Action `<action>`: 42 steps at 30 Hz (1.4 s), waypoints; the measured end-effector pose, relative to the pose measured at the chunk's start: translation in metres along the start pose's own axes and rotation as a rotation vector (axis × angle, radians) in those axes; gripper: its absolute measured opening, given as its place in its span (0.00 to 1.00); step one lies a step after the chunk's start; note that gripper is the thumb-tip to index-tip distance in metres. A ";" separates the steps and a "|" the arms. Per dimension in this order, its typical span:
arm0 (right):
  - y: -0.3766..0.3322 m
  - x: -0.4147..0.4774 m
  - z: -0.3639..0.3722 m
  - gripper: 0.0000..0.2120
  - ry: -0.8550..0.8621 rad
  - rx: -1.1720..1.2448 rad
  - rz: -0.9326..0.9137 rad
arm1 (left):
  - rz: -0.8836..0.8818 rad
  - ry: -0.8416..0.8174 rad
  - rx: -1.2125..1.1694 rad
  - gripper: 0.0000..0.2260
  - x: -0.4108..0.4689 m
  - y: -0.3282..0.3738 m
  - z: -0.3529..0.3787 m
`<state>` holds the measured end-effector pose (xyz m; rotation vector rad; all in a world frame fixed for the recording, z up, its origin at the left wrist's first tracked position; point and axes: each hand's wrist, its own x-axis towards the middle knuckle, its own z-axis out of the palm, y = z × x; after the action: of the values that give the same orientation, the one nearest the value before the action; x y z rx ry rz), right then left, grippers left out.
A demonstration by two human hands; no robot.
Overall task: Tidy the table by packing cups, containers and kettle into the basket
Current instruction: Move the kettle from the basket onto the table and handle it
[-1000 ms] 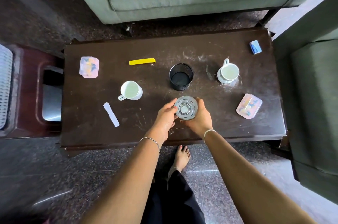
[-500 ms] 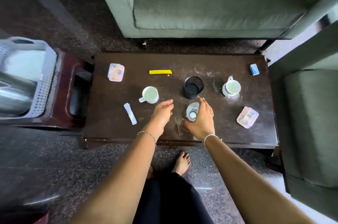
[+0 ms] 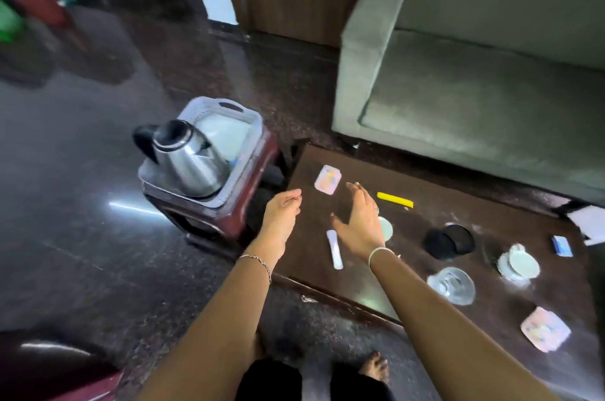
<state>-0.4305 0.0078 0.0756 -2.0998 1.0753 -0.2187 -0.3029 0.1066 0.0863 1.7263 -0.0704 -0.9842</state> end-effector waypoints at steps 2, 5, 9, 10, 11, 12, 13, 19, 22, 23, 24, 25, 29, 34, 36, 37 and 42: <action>-0.040 0.016 0.025 0.33 0.002 0.027 -0.022 | 0.023 0.044 -0.032 0.13 0.014 0.013 -0.044; -0.094 0.037 0.065 0.32 -0.014 0.079 -0.048 | 0.082 0.125 -0.054 0.11 0.036 0.032 -0.102; -0.160 0.066 0.117 0.32 -0.053 0.083 -0.078 | 0.144 0.207 -0.082 0.10 0.062 0.053 -0.171; -0.173 0.072 0.128 0.32 -0.067 0.089 -0.082 | 0.154 0.225 -0.078 0.10 0.067 0.056 -0.186; -0.187 0.078 0.138 0.32 -0.082 0.099 -0.090 | 0.167 0.244 -0.081 0.10 0.070 0.058 -0.200; -0.200 0.083 0.147 0.32 -0.098 0.110 -0.098 | 0.184 0.257 -0.095 0.10 0.073 0.061 -0.214; -0.209 0.087 0.154 0.32 -0.111 0.119 -0.104 | 0.200 0.263 -0.114 0.09 0.075 0.063 -0.224; -0.256 0.115 0.186 0.30 -0.151 0.103 -0.163 | 0.218 0.416 -0.186 0.08 0.102 0.068 -0.277; -0.269 0.130 0.198 0.32 -0.173 0.039 -0.199 | 0.185 0.477 -0.159 0.10 0.121 0.070 -0.291; -0.273 0.134 0.200 0.34 -0.176 0.013 -0.202 | 0.183 0.501 -0.110 0.08 0.129 0.072 -0.293; -0.276 0.139 0.203 0.36 -0.177 -0.019 -0.204 | 0.186 0.534 -0.039 0.07 0.138 0.074 -0.297; -0.279 0.144 0.207 0.39 -0.176 -0.056 -0.205 | 0.204 0.564 0.032 0.07 0.147 0.077 -0.300; -0.283 0.159 0.222 0.48 -0.160 -0.192 -0.195 | 0.270 0.540 0.307 0.14 0.184 0.087 -0.310; -0.277 0.173 0.236 0.51 -0.145 -0.224 -0.191 | 0.224 0.331 0.613 0.18 0.222 0.091 -0.322; -0.275 0.177 0.239 0.53 -0.146 -0.250 -0.194 | 0.249 0.272 0.742 0.18 0.231 0.092 -0.326; -0.274 0.179 0.241 0.54 -0.145 -0.266 -0.196 | 0.253 0.249 0.783 0.18 0.234 0.093 -0.329; -0.269 0.182 0.244 0.55 -0.147 -0.266 -0.173 | 0.228 0.168 0.845 0.25 0.251 0.101 -0.340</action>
<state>-0.0356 0.1014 0.0582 -2.4080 0.8748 -0.0019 0.1185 0.2027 0.0458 2.4871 -0.6354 -0.6640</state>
